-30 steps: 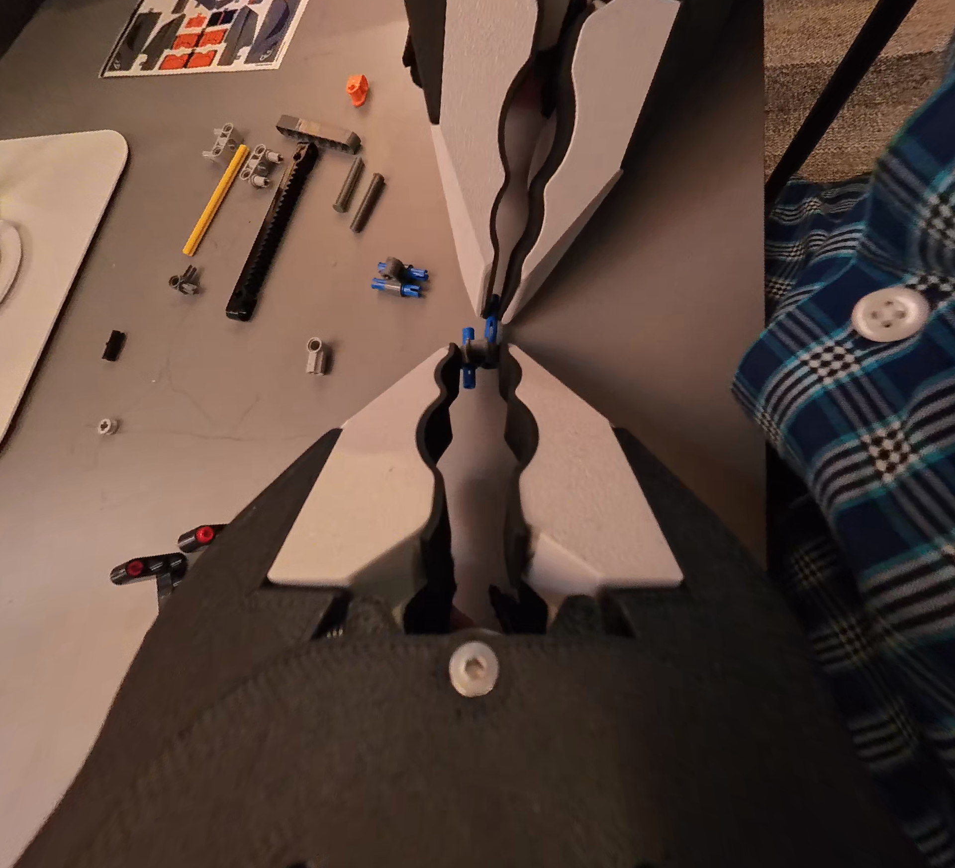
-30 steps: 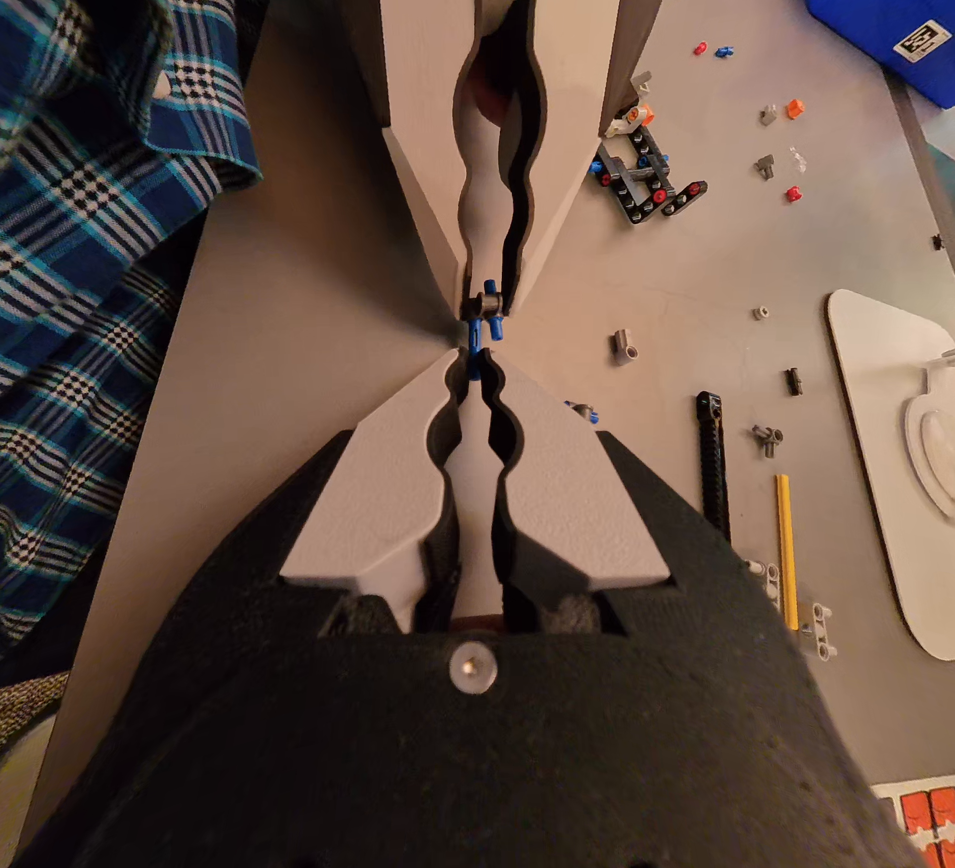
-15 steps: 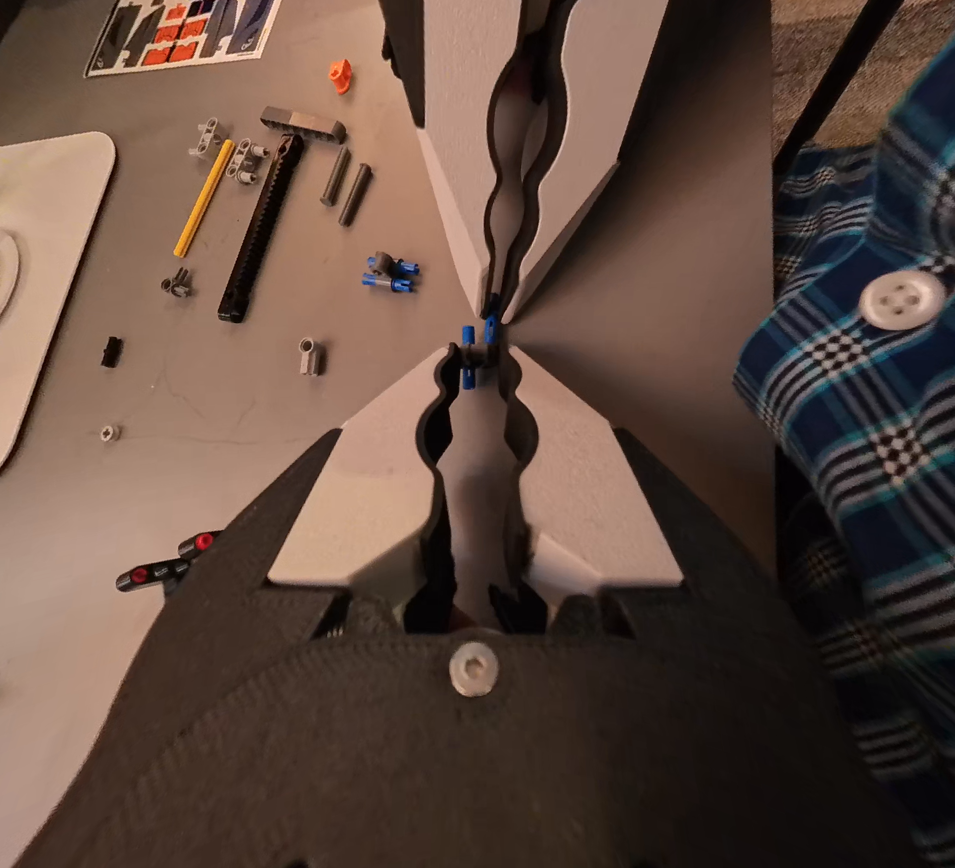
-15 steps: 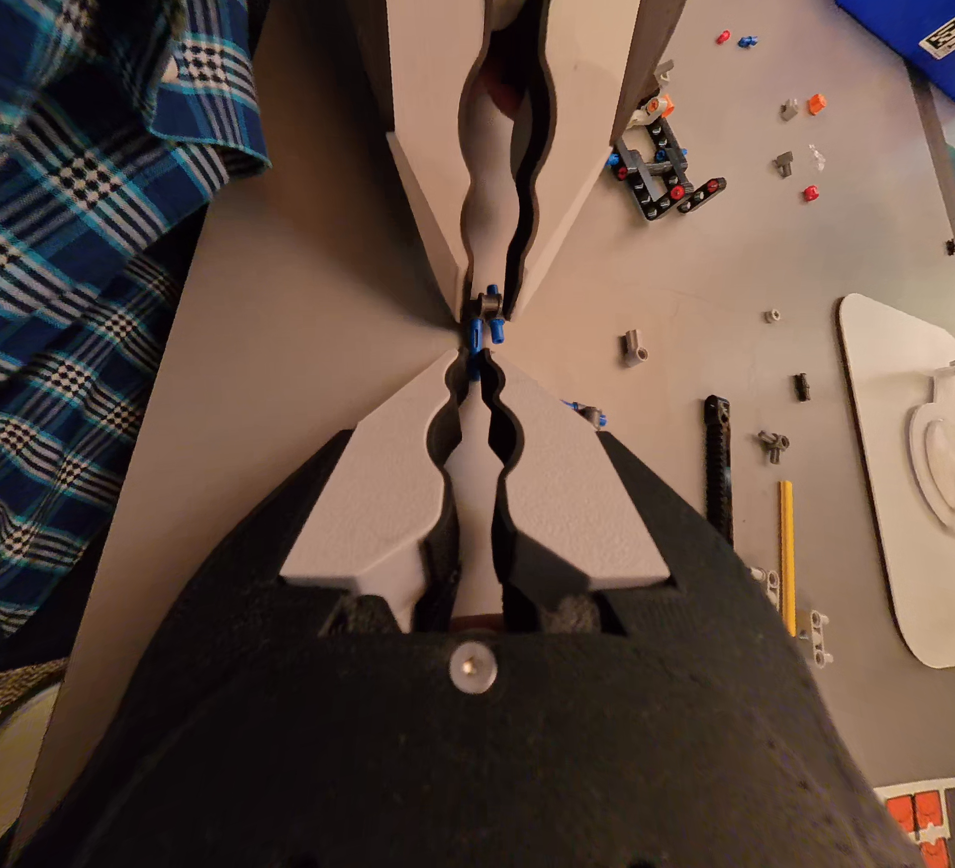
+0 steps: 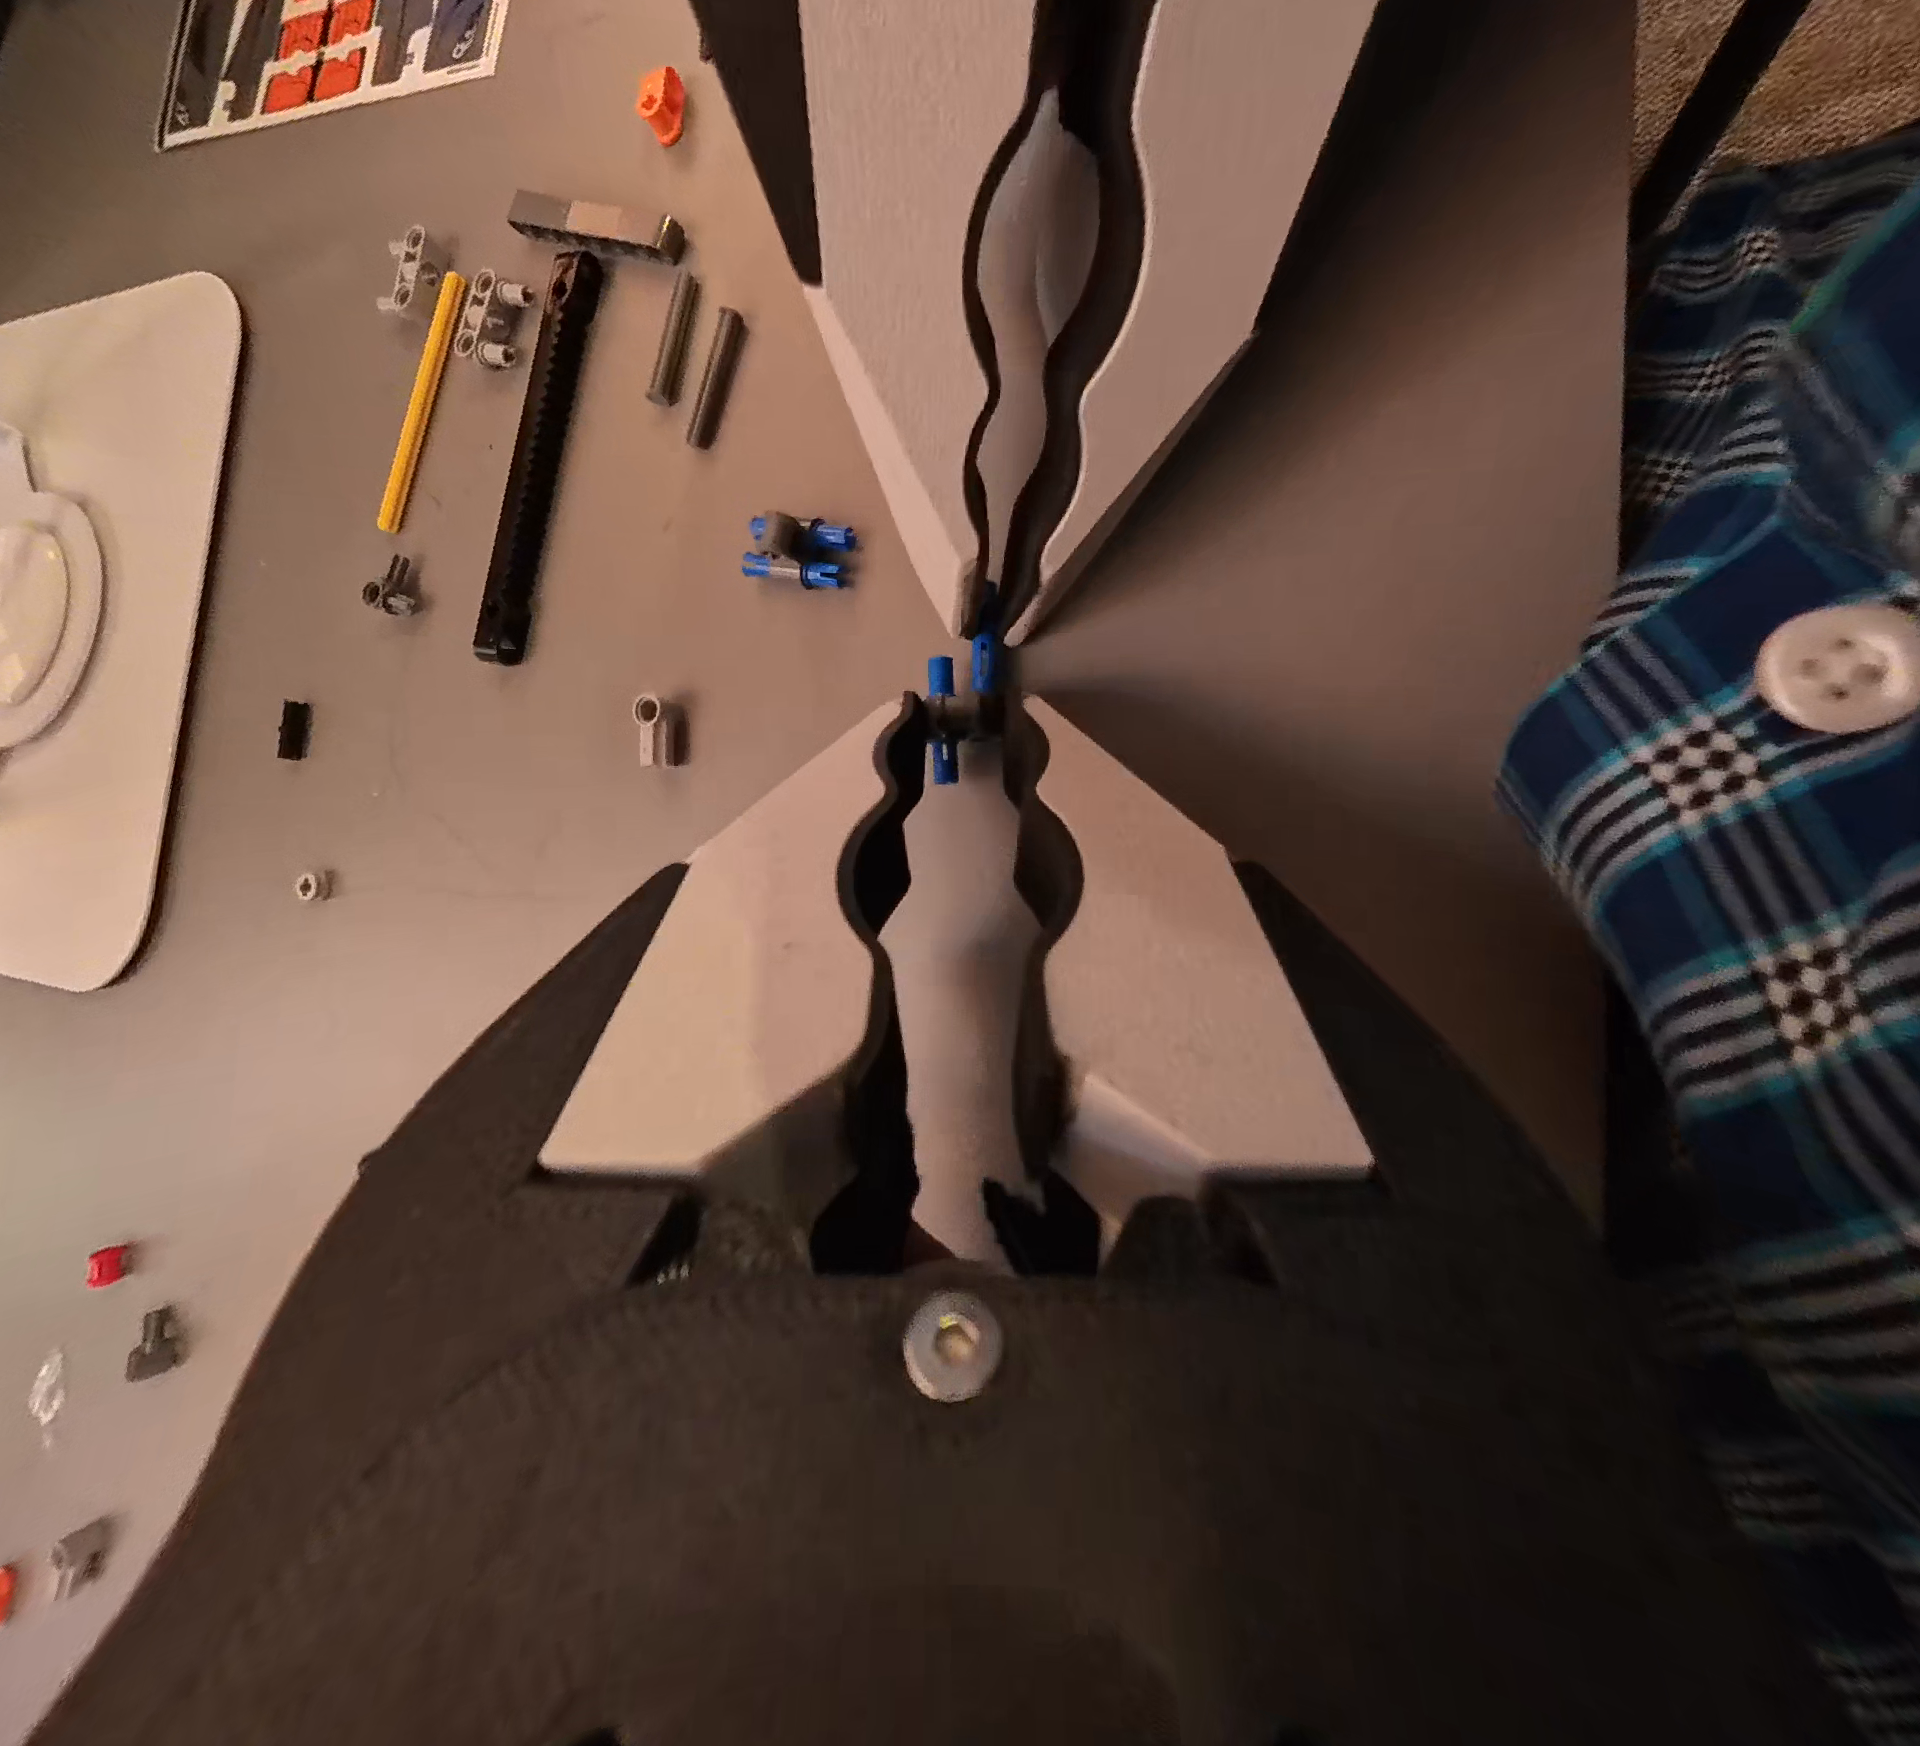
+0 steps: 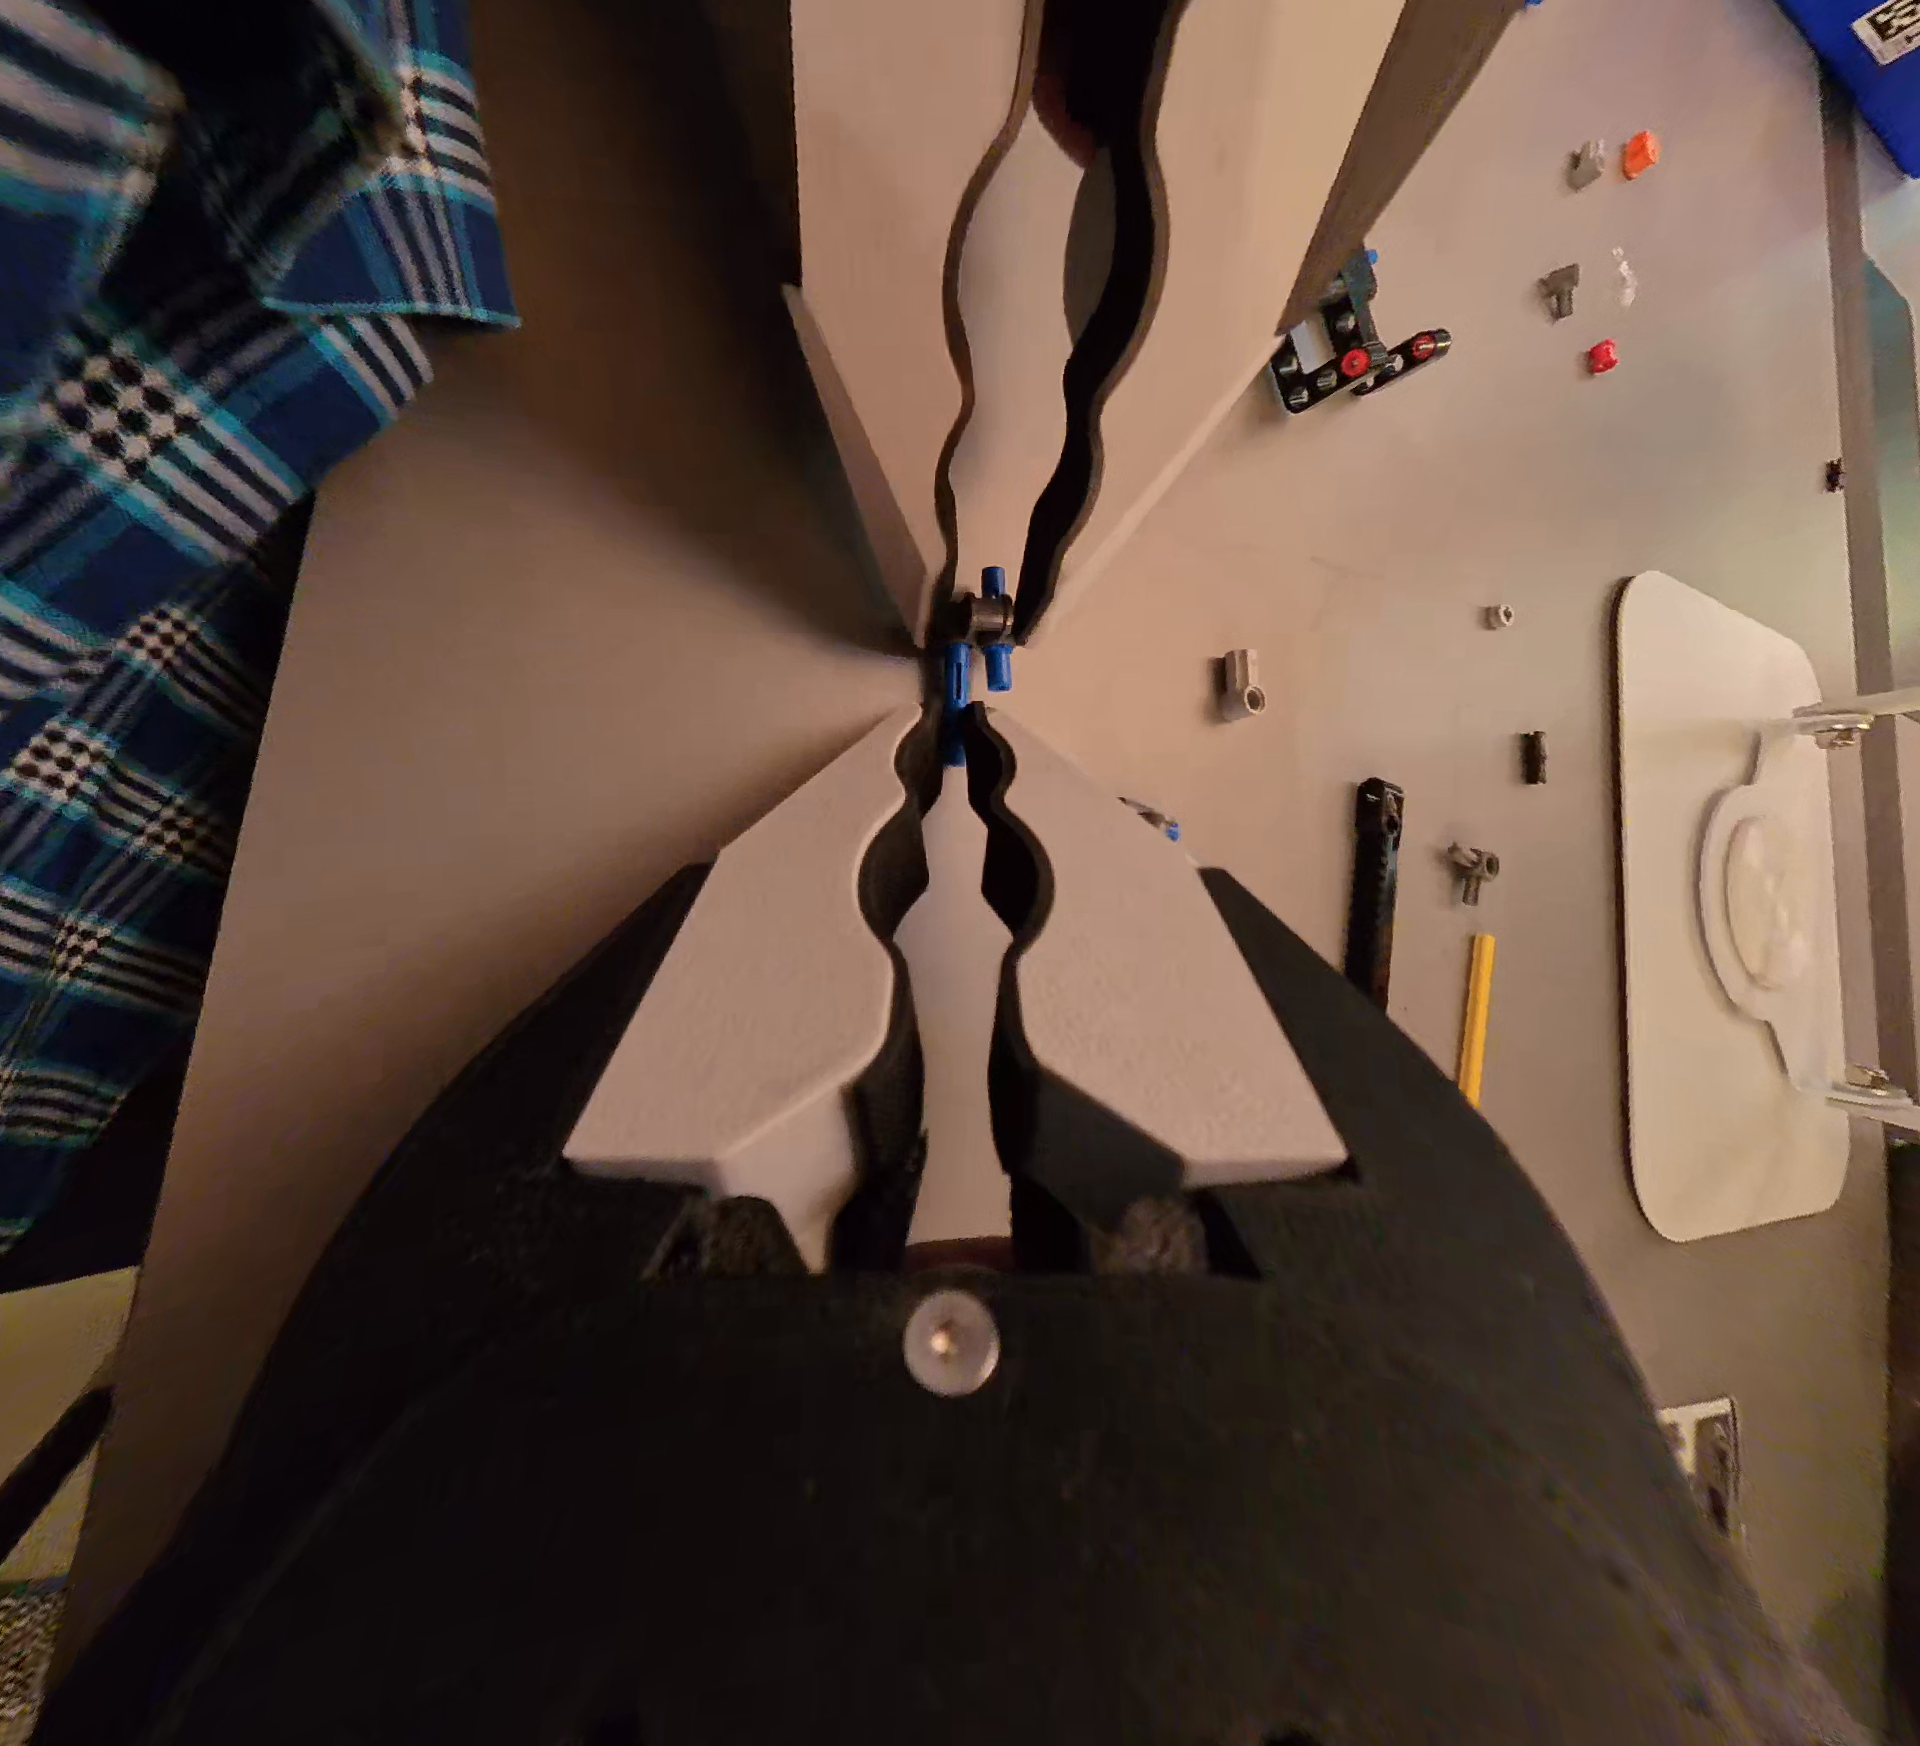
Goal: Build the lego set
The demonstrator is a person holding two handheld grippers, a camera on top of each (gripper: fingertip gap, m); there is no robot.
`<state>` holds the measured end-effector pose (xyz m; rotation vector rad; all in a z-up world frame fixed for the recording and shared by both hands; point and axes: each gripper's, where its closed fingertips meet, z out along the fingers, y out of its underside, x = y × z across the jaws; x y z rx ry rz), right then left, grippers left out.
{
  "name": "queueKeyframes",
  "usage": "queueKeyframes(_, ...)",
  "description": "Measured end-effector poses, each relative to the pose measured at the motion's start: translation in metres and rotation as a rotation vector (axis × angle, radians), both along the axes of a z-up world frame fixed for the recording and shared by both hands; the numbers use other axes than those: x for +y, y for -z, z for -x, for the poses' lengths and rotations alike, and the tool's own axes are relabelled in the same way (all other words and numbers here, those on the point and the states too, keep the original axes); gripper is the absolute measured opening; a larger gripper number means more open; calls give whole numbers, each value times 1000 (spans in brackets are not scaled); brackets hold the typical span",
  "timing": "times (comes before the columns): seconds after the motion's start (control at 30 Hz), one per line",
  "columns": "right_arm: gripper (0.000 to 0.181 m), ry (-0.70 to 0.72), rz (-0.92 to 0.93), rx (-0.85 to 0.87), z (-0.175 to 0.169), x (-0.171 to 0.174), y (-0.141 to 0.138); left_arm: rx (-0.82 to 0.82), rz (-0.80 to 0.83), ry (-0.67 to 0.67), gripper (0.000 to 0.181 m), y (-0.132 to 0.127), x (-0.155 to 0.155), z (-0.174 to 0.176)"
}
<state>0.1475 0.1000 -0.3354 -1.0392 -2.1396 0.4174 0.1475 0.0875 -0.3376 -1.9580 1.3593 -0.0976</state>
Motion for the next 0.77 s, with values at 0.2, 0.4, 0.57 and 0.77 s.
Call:
queueKeyframes(0.2, 1, 0, -68, -24, 0, 0, 0, 36, 9, -7, 13, 0, 0, 1)
queueKeyframes(0.4, 1, 4, -96, -44, 0, 1, 0, 78, 1, -4, 13, 0, 1, 1)
queueKeyframes(0.57, 1, 6, -122, -61, 1, 0, 0, 109, 3, -6, 12, 0, 1, 2)
queueKeyframes(0.77, 1, 14, -124, -61, 1, -1, -2, 131, 4, -2, 12, 0, 1, 2)
